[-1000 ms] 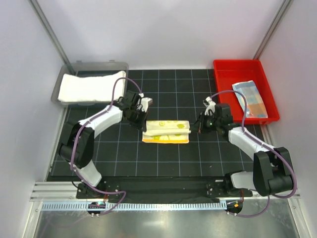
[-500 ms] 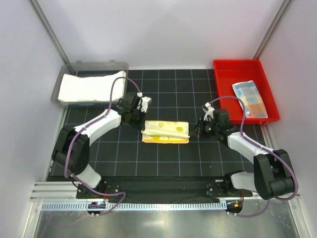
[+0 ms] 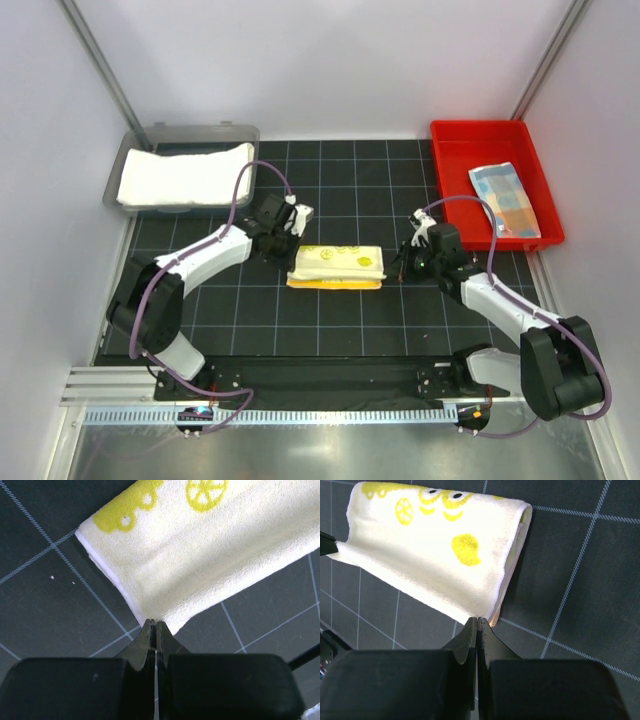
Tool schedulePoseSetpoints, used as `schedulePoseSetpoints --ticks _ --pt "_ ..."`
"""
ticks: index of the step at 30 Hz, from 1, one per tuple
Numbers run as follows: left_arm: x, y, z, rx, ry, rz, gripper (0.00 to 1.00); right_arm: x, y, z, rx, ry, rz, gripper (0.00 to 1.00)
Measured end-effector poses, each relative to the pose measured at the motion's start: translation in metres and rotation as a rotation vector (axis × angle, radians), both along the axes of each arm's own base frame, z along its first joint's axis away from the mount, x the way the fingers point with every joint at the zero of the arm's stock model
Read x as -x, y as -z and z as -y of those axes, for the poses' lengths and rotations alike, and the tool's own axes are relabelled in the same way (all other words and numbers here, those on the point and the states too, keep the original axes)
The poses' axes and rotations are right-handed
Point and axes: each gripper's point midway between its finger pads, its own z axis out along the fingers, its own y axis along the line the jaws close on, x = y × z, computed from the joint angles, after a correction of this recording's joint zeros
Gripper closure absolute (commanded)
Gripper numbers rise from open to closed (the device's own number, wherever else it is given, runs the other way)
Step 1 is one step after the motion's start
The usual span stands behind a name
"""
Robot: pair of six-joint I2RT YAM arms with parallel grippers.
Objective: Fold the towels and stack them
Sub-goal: Fold the towel
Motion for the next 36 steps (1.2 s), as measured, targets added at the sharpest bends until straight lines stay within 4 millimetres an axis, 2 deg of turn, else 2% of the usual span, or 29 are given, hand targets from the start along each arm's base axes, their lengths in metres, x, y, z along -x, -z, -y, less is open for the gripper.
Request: schedulePoseSetpoints --ticks 4,5,6,7,9,10,12,14,16,18,21,25,29,32,36 --pt "0.001 0.002 0.0 -0.006 -0.002 -0.004 1.0 0.0 0.003 0.001 0.01 0.004 -0.008 0.98" --pt "0.002 0.003 0.0 -0.008 -0.003 -0.006 0.96 0.001 0.004 0.002 0.012 0.004 -0.015 0.95" --pt "0.002 0.004 0.001 -0.01 -0.004 -0.008 0.78 0.001 0.006 0.002 0.013 0.004 -0.02 0.92" --pt "0.003 0.004 0.001 -0.012 -0.006 -0.01 0.77 0.002 0.007 0.002 0.014 0.004 -0.026 0.85" --pt "0.004 0.005 -0.001 -0.024 -0.016 -0.017 0.76 0.003 0.008 0.003 0.018 0.008 -0.035 0.78" --pt "0.005 0.006 -0.003 -0.03 -0.02 -0.021 0.75 0.004 0.009 0.003 0.022 0.008 -0.04 0.7" --pt "0.007 0.007 -0.006 -0.044 -0.025 -0.027 0.6 0.009 0.01 0.006 0.031 0.015 -0.065 0.62" --pt "0.009 0.004 -0.008 -0.044 -0.041 -0.033 0.6 0.012 0.005 0.007 0.041 0.018 -0.083 0.62" --pt "0.011 -0.004 -0.004 -0.012 -0.05 -0.033 0.6 0.009 -0.008 0.005 0.029 0.02 -0.077 0.66" --pt "0.011 -0.014 0.004 0.046 -0.06 -0.025 0.59 0.002 -0.023 -0.001 -0.003 0.023 -0.058 0.69" --pt "0.008 -0.02 0.018 0.125 -0.078 -0.02 0.59 -0.001 -0.03 -0.016 -0.04 0.015 -0.058 0.71" --pt "0.016 0.004 0.018 0.14 -0.124 -0.072 0.59 0.005 -0.011 -0.03 -0.06 0.014 -0.116 0.71" --pt "0.024 0.04 0.007 0.072 -0.19 -0.143 0.56 0.018 0.03 -0.022 -0.024 0.053 -0.205 0.71" --pt "0.019 0.039 0.005 0.065 -0.23 -0.122 0.54 0.026 0.045 -0.018 -0.002 0.063 -0.25 0.71" --pt "0.013 0.03 0.005 0.065 -0.254 -0.109 0.46 0.022 0.04 -0.021 -0.011 0.055 -0.235 0.69"
